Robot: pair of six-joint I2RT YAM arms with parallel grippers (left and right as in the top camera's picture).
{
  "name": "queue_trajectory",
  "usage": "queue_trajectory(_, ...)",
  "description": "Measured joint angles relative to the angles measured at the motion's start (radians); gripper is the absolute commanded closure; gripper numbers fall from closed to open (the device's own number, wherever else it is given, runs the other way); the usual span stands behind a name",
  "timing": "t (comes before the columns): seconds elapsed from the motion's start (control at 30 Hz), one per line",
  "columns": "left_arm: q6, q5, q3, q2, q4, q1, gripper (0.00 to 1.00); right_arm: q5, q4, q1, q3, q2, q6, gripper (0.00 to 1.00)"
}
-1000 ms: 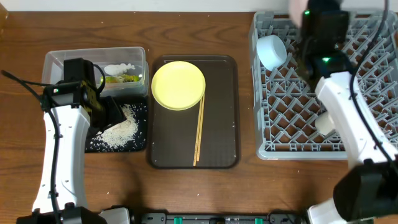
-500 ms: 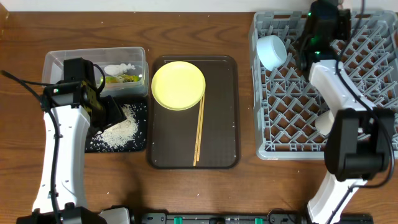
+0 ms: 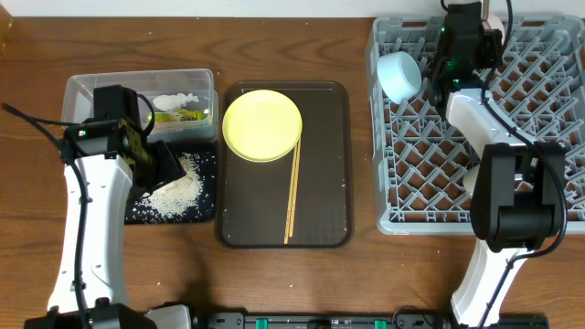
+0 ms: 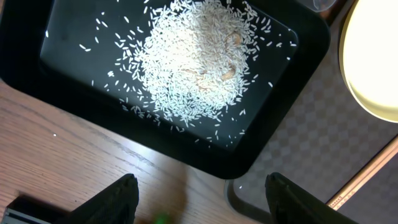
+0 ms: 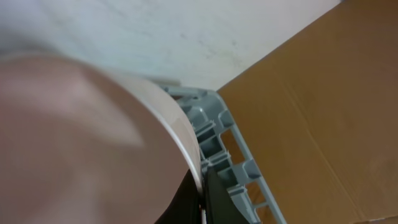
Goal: Sort waste into correct bins and load items into the dishwasher rack
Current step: 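Carry the white bowl to the rack's back and release it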
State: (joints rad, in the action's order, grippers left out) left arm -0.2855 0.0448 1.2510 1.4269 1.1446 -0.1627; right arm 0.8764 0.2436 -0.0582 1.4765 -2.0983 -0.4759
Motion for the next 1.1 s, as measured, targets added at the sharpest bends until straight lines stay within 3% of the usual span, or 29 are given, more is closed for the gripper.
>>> queue_trajectory(0.3,0.0,0.0,0.0,0.0,0.0,0.0,0.32,0.017,-0.184,-0.051,0.013,0.0,0.056,0.99)
queue_trajectory(0.57,0.0,0.0,0.0,0.0,0.0,0.0,0.32,0.005,-0.433,-0.084,0.016,0.027,0.265,0.98)
queue_trajectory(0.63,0.0,0.0,0.0,0.0,0.0,0.0,0.31,-0.034,-0.517,-0.083,0.014,0.045,0.322,0.91)
queue_trajectory(0.67,0.0,0.0,0.0,0.0,0.0,0.0,0.31,-0.058,-0.56,-0.083,0.014,0.055,0.348,0.84)
queue_trajectory(0.7,0.0,0.0,0.0,0.0,0.0,0.0,0.31,-0.096,-0.618,-0.084,0.013,0.071,0.372,0.7)
queue_trajectory(0.87,0.0,0.0,0.0,0.0,0.0,0.0,0.28,-0.23,-0.761,-0.087,0.005,0.15,0.46,0.49)
queue_trajectory(0.93,-0.001,0.0,0.0,0.0,0.0,0.0,0.26,-0.311,-0.791,-0.087,0.005,0.204,0.49,0.45)
queue_trajectory(1.1,-0.003,0.0,0.0,0.0,0.0,0.0,0.23,-0.659,-0.843,-0.107,0.005,0.344,0.528,0.5)
